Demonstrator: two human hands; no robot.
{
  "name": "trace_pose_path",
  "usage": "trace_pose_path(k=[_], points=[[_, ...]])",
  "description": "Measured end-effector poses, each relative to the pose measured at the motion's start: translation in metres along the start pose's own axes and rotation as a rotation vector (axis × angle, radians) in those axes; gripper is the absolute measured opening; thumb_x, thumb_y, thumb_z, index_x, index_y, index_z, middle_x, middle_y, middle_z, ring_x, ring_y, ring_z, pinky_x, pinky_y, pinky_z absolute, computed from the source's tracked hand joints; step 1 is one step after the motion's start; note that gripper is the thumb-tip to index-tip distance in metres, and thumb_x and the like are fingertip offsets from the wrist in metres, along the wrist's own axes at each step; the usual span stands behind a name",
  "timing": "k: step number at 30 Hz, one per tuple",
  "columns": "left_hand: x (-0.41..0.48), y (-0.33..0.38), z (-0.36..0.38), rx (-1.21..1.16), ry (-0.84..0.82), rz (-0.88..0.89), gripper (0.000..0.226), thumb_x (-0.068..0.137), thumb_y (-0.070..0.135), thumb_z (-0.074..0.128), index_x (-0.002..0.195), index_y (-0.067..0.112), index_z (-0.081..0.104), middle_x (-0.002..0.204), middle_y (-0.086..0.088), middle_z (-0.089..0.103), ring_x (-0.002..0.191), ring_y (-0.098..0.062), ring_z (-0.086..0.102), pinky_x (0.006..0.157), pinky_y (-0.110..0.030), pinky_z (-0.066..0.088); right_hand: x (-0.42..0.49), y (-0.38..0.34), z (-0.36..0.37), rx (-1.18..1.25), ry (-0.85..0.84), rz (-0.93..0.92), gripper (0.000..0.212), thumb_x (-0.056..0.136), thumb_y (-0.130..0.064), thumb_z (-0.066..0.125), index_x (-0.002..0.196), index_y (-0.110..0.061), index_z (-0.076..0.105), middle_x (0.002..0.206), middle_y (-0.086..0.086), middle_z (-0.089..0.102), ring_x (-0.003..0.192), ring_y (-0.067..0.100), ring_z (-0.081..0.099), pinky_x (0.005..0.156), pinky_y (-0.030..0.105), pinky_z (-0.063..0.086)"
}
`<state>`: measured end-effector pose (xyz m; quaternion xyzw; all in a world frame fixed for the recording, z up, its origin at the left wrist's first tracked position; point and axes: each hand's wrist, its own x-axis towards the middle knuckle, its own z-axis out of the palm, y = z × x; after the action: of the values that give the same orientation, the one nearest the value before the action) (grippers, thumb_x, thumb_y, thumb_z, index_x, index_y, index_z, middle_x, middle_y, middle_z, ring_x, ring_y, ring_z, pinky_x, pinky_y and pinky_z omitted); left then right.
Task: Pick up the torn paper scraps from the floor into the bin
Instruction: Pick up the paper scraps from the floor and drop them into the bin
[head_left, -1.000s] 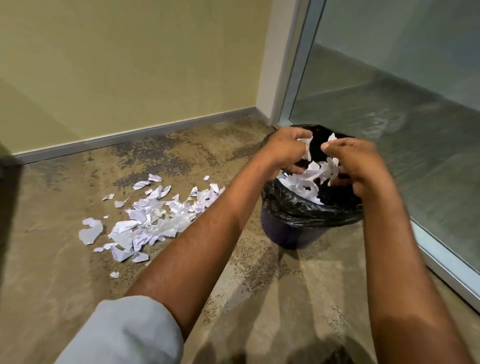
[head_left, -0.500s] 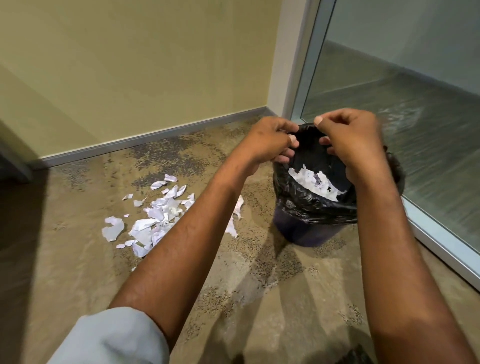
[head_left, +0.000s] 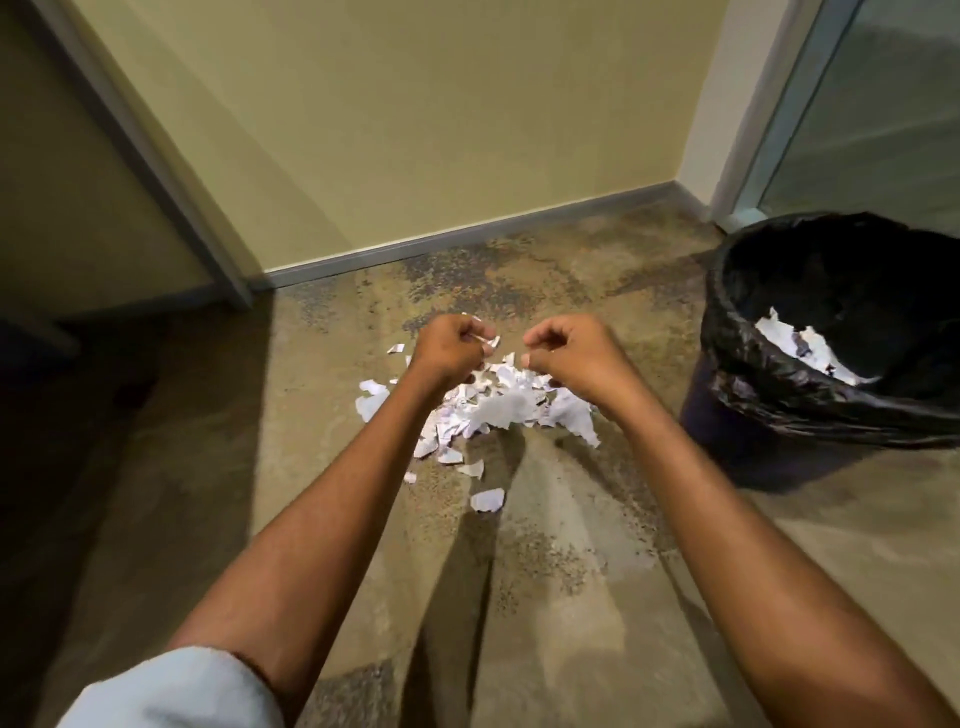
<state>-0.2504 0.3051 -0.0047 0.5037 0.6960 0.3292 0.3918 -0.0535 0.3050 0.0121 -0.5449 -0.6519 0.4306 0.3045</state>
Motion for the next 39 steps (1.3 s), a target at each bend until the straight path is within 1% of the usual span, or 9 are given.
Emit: trace_pose_path(k=[5,9,13,18,23,27,33,35,39], points=[[-0.005,-0.087,-0.02,0.268,-0.079,-0.165,0.027,0.084,-0.005,0.071,0.106,0.011,0.074,0.088,-0.018,0.073,0.065,-0.029,0.064,0.068,-0.042,0.061,-0.013,0.052,0.069,-0.244,-0.272,0.002,0.032,0.078,-0.014,0.092,0.104,-0.026,0.076,0.093,-0.008,0.073,0.085,0.009,0.069,0.079,0.032,0.058],[-0.021,-0.126,-0.02,0.592,-0.259,-0.254,0.027,0.075,0.011,0.089,0.099,0.014,0.079,0.098,-0.014,0.077,0.084,-0.03,0.076,0.075,-0.046,0.067,-0.043,0.09,0.107,-0.289,-0.362,0.075,0.041,0.083,-0.01,0.088,0.116,-0.026,0.071,0.114,-0.004,0.066,0.098,0.015,0.071,0.073,0.031,0.065],[-0.034,-0.158,-0.021,0.787,-0.215,-0.231,0.039,0.07,0.024,0.094,0.104,0.021,0.076,0.112,-0.006,0.071,0.105,-0.028,0.069,0.085,-0.041,0.062,-0.058,0.111,0.133,-0.565,-0.357,-0.019,0.053,0.079,-0.027,0.094,0.125,-0.027,0.068,0.126,-0.006,0.061,0.112,0.017,0.063,0.091,0.046,0.06],[-0.042,-0.19,-0.019,0.664,0.008,-0.219,0.014,0.083,0.015,0.083,0.095,0.013,0.076,0.099,-0.009,0.075,0.096,-0.028,0.071,0.08,-0.038,0.06,-0.059,0.123,0.147,-0.572,-0.222,-0.072,0.02,0.092,-0.023,0.081,0.094,-0.031,0.063,0.109,-0.01,0.062,0.092,0.013,0.062,0.08,0.037,0.059],[-0.043,-0.205,-0.021,0.621,0.11,-0.205,0.015,0.087,0.014,0.078,0.079,0.023,0.07,0.095,0.0,0.075,0.092,-0.023,0.07,0.075,-0.033,0.057,-0.043,0.113,0.16,-0.485,-0.079,-0.051,0.025,0.097,-0.02,0.074,0.08,-0.034,0.061,0.112,-0.013,0.061,0.089,0.006,0.062,0.078,0.028,0.059],[-0.041,-0.206,-0.022,0.573,0.176,-0.121,0.026,0.09,0.022,0.079,0.073,0.023,0.06,0.097,0.007,0.061,0.092,-0.02,0.066,0.069,-0.03,0.05,-0.031,0.107,0.172,-0.525,-0.062,-0.1,0.015,0.097,-0.027,0.076,0.102,-0.035,0.065,0.117,-0.011,0.057,0.108,0.011,0.056,0.078,0.03,0.054],[-0.028,-0.2,-0.024,0.562,0.128,0.058,0.028,0.081,0.02,0.08,0.066,0.026,0.058,0.168,0.007,0.034,0.124,-0.014,0.059,0.082,-0.037,0.058,-0.025,0.101,0.196,-0.621,-0.201,-0.102,0.087,0.092,-0.026,0.082,0.16,-0.03,0.028,0.152,0.003,0.047,0.139,0.026,0.046,0.103,0.043,0.053],[-0.022,-0.199,-0.022,0.553,0.079,0.101,0.022,0.08,0.015,0.08,0.068,0.023,0.063,0.157,0.004,0.049,0.124,-0.017,0.062,0.084,-0.037,0.057,-0.022,0.101,0.202,-0.627,-0.226,-0.126,0.086,0.094,-0.026,0.08,0.161,-0.034,0.026,0.151,0.004,0.045,0.138,0.027,0.047,0.101,0.043,0.055],[-0.014,-0.202,-0.013,0.513,0.041,0.136,0.019,0.076,0.008,0.073,0.07,0.02,0.061,0.079,0.008,0.065,0.081,-0.02,0.067,0.069,-0.038,0.055,-0.014,0.099,0.21,-0.583,-0.222,-0.112,0.056,0.099,-0.026,0.074,0.148,-0.032,0.05,0.136,-0.001,0.047,0.124,0.023,0.053,0.091,0.039,0.055]])
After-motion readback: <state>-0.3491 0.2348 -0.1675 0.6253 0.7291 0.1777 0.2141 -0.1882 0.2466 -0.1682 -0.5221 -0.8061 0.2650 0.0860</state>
